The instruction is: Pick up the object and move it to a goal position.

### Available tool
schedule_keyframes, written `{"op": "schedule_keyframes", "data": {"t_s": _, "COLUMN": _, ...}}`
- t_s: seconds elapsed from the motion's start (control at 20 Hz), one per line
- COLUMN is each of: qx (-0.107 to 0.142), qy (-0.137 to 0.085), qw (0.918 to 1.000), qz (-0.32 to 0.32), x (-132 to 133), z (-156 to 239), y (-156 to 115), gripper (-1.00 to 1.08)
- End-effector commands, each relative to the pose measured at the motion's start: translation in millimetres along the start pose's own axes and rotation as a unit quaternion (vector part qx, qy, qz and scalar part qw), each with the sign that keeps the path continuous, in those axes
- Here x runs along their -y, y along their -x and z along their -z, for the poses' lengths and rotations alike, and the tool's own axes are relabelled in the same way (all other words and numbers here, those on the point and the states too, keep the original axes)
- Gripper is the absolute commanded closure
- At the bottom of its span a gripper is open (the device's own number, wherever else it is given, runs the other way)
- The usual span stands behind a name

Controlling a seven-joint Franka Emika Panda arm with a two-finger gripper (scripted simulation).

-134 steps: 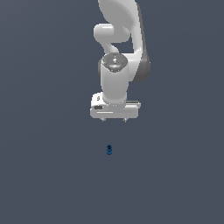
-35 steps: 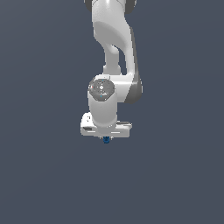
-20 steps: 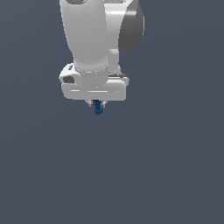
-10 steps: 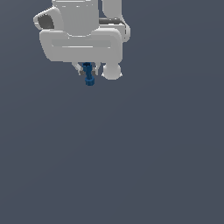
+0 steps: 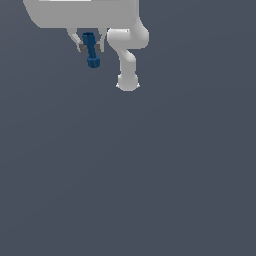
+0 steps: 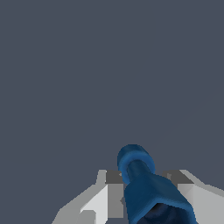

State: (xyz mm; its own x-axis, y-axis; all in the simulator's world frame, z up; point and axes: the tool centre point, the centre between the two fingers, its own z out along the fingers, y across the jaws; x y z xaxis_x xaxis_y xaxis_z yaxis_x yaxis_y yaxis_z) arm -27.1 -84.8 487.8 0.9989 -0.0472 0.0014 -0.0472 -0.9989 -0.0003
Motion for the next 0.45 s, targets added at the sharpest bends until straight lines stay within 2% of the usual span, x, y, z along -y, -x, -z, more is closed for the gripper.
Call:
{"op": "schedule_keyframes", "data": {"t_s": 0.0, "qx": 0.001, "qy": 0.000, "qw": 1.0000, "qz": 0.000, "x": -2, "z": 11, "y": 2, "gripper": 1.08}}
{"op": "schedule_keyframes", "data": {"t_s": 0.4, "qx": 0.001, "qy": 0.000, "qw": 1.0000, "qz": 0.000, "x": -4, "z": 24, "y": 4, "gripper": 1.08}}
